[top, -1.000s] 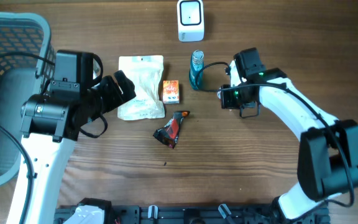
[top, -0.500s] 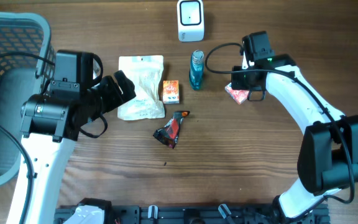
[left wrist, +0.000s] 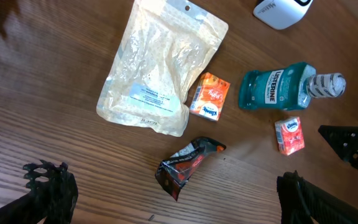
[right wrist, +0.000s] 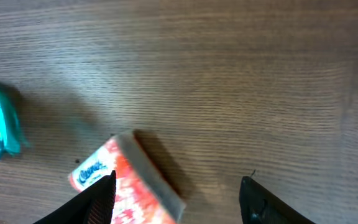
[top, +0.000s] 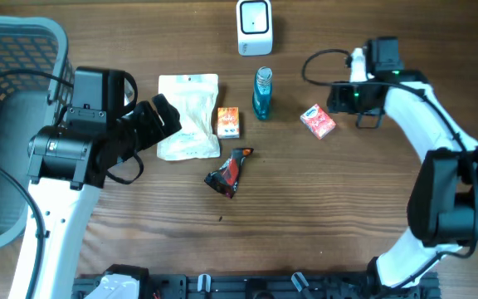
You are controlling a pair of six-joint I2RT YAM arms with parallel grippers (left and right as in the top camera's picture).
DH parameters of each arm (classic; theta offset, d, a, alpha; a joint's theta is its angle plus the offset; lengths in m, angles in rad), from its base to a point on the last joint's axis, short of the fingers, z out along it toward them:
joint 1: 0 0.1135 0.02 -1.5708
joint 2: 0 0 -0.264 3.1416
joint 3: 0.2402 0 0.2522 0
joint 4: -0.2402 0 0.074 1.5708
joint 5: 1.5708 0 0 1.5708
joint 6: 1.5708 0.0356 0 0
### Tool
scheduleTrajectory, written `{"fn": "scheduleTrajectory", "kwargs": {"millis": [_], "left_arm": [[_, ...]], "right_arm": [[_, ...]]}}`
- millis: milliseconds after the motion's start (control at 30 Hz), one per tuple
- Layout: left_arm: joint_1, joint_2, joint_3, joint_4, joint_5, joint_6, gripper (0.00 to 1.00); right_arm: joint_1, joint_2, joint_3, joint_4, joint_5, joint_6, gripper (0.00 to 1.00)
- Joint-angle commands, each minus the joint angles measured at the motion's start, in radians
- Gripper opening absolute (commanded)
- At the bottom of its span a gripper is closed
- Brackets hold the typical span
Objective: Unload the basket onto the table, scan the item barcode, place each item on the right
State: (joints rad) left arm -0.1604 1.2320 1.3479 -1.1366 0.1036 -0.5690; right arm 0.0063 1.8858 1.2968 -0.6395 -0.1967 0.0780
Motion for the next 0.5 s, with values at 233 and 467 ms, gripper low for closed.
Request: {"fn": "scheduleTrajectory", "kwargs": {"millis": [233,467], "left_arm": [[0.005,-0.002,0.009,0.002,0.011,0.015,1.00],[0.005,-0.002,0.009,0.002,0.011,0.015,1.00]], "right_arm": [[-0.003,0.143,0.014,0.003,-0.282,-0.048,0.63],[-0.004,0.054,0.066,-0.056,-0.244,-0.010,0.79]]}}
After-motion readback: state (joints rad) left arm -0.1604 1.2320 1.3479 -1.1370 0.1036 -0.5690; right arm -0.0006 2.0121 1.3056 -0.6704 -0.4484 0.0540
